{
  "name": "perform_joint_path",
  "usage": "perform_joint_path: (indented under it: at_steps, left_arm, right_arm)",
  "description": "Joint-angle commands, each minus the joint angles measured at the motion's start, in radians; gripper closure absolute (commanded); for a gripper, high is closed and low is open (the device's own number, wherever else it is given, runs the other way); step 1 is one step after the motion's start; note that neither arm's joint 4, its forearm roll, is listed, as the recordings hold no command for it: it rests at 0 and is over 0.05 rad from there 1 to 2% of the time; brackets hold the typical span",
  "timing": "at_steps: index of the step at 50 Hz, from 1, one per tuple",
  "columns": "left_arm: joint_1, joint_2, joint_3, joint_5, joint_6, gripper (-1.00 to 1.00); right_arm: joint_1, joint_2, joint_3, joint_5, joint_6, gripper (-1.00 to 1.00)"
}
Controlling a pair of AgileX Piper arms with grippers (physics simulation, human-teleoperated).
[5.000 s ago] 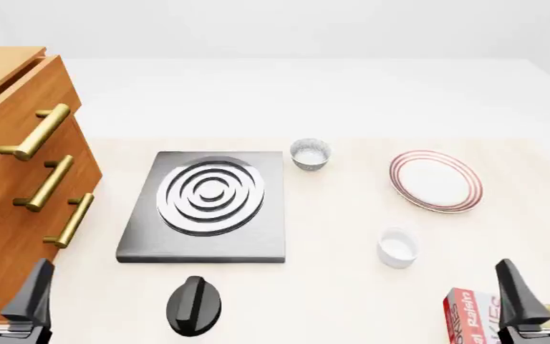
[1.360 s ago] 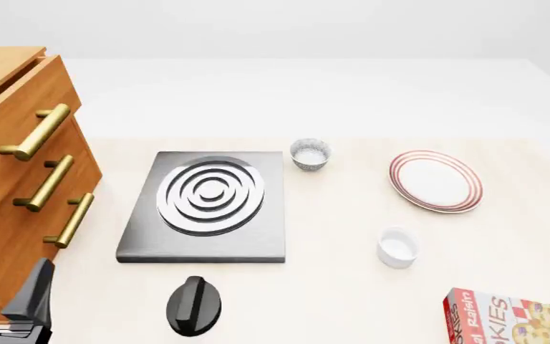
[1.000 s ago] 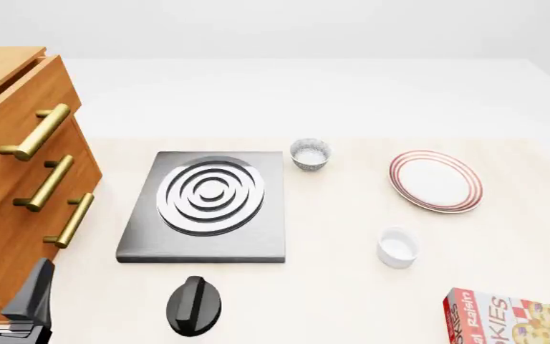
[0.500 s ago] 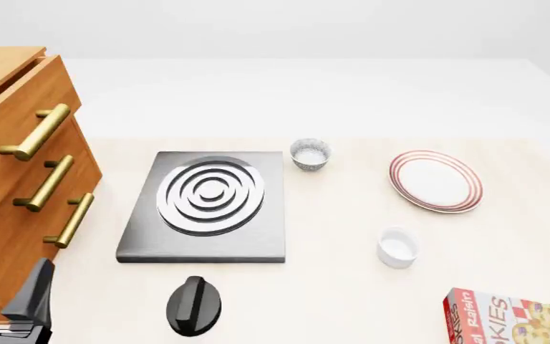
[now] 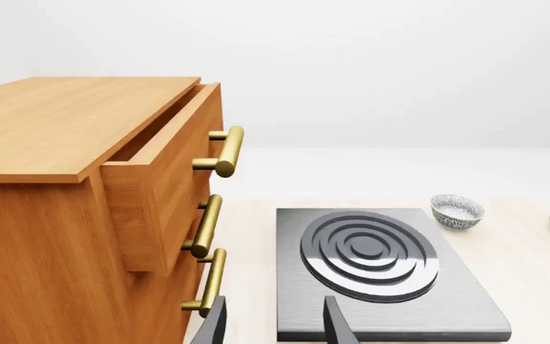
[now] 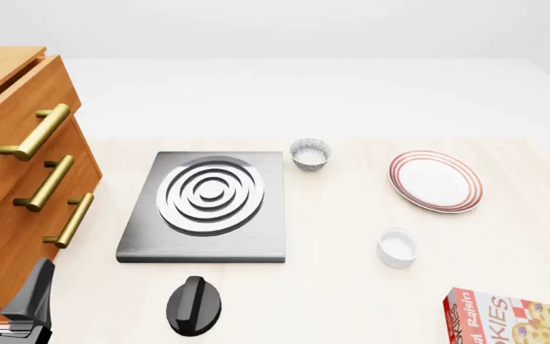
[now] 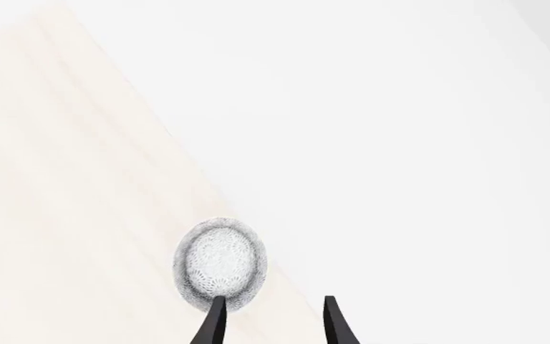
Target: Pick the akita bowl next to the cookies box and place it on the plate.
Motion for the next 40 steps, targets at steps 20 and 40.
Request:
perform_joint_path:
  at_steps: [20,40]
  left_arm:
    - [0.0,0.0,0.0,0.0,0.0,-1.0]
    - [0.0,0.0,0.0,0.0,0.0,-1.0]
  right_arm:
    - [0.003,0.131,-0.038,-0.042,-0.024,-1.0]
    - [0.008,0.217,-0.04,-0.075,-0.049,-1.0]
